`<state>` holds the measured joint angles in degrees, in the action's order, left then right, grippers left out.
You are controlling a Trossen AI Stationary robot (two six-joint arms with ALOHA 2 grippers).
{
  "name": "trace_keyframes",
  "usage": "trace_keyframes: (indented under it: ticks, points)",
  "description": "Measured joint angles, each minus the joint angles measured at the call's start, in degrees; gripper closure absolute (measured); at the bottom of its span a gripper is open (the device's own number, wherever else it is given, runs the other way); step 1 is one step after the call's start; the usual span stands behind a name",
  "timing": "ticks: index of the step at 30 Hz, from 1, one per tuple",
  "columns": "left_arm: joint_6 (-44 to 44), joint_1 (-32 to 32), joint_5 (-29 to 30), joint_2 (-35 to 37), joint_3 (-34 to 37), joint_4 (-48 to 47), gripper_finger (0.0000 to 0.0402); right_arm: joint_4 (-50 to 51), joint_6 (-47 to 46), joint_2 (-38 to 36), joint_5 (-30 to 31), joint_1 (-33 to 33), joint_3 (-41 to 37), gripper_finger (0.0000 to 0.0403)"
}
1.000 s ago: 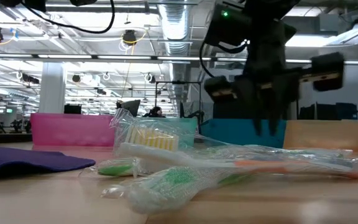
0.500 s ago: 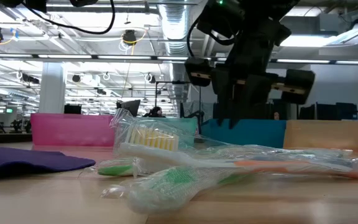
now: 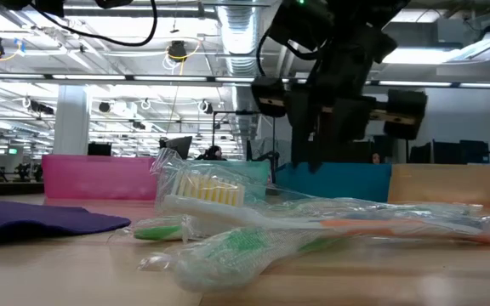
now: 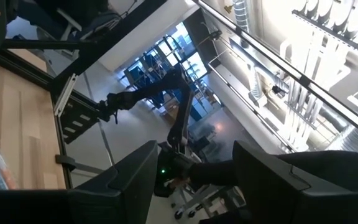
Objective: Pick & Place Toothbrushes
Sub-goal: Put the green toothbrush into the orange bin
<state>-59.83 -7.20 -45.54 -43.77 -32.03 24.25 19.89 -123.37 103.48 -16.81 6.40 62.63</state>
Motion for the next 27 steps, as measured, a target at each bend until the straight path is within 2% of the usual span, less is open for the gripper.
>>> trace_keyframes:
  ticks: [3,8,12,16,21,27]
  points:
    - [0.0,0.0,0.02,0.0,0.0,0.2,0.0198,2.94,-2.83,0.0,-1.14,0.42,0.0,0.0303]
    - [0.0,0.0,-0.04,0.01,0.0,0.22,0.0198,7.35,-6.9,-0.59,-1.45,2.19,0.1,0.0224]
    - [0.0,0.0,-0.44,0.02,0.0,0.25,0.0198,18.76,-7.21,-0.57,-1.4,3.03,3.43,0.0179]
    - [0.0,0.0,-1.58,0.06,0.0,0.24,0.0198,28.51,-7.22,-0.59,-0.46,3.4,4.49,0.0169]
    - [0.0,0.0,-2.54,0.24,0.0,0.24,0.0198,22.61,-7.22,-1.61,0.2,2.69,1.23,0.0169]
    - [0.0,0.0,-3.58,0.26,0.0,0.28,0.0198,22.85,-7.19,-1.55,1.42,0.72,-0.34,0.0168]
